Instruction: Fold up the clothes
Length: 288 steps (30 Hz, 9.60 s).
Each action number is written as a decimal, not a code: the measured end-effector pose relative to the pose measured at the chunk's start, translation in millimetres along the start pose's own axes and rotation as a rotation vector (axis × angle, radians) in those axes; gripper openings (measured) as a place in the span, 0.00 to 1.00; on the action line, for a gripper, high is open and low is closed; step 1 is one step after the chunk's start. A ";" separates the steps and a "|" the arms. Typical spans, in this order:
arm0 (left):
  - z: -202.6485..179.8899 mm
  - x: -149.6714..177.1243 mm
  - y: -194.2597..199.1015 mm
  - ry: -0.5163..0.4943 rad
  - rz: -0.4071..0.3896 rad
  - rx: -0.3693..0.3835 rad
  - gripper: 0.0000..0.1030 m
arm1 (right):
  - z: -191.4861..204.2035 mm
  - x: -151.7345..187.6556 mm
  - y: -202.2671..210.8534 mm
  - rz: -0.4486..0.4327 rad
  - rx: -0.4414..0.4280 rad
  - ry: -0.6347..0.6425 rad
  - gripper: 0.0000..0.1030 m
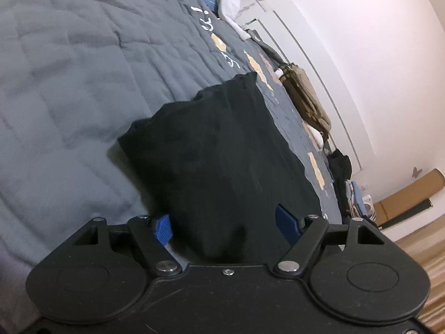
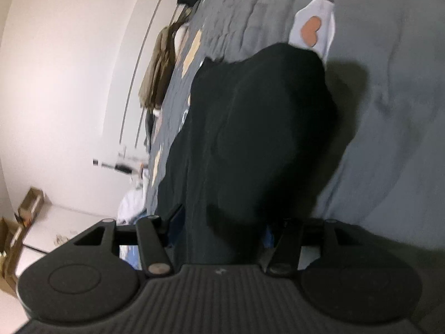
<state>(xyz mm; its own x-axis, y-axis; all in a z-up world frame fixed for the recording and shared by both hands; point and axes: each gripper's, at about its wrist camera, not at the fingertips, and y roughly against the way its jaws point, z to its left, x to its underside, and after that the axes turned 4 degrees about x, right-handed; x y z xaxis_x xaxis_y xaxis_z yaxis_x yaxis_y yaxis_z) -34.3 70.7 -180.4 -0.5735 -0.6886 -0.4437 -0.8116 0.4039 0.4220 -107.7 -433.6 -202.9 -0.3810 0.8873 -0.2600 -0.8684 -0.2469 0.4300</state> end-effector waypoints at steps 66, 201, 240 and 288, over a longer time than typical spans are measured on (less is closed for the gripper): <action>6.1 0.3 40.3 -0.029 -0.063 -0.117 0.55 | 131.9 57.0 -47.4 0.265 -0.043 0.536 0.47; -143.4 189.8 -40.2 -1.829 0.090 -0.129 0.57 | 61.4 0.5 7.9 -0.046 0.065 0.286 0.06; -145.0 273.8 -85.5 -2.234 0.012 -0.198 0.06 | -6.9 -48.7 23.3 -0.108 0.249 0.304 0.06; -152.1 118.6 73.5 -1.147 0.332 0.062 0.66 | 56.0 51.4 90.8 0.085 0.076 0.506 0.11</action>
<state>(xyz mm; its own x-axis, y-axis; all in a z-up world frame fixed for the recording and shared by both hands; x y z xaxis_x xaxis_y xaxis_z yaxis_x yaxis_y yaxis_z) -145.0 -72.9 -81.7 -0.4956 0.3813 -0.7804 -0.5910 0.5104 0.6247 -188.4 -388.6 -128.8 -0.5716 0.5608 -0.5990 -0.8092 -0.2644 0.5247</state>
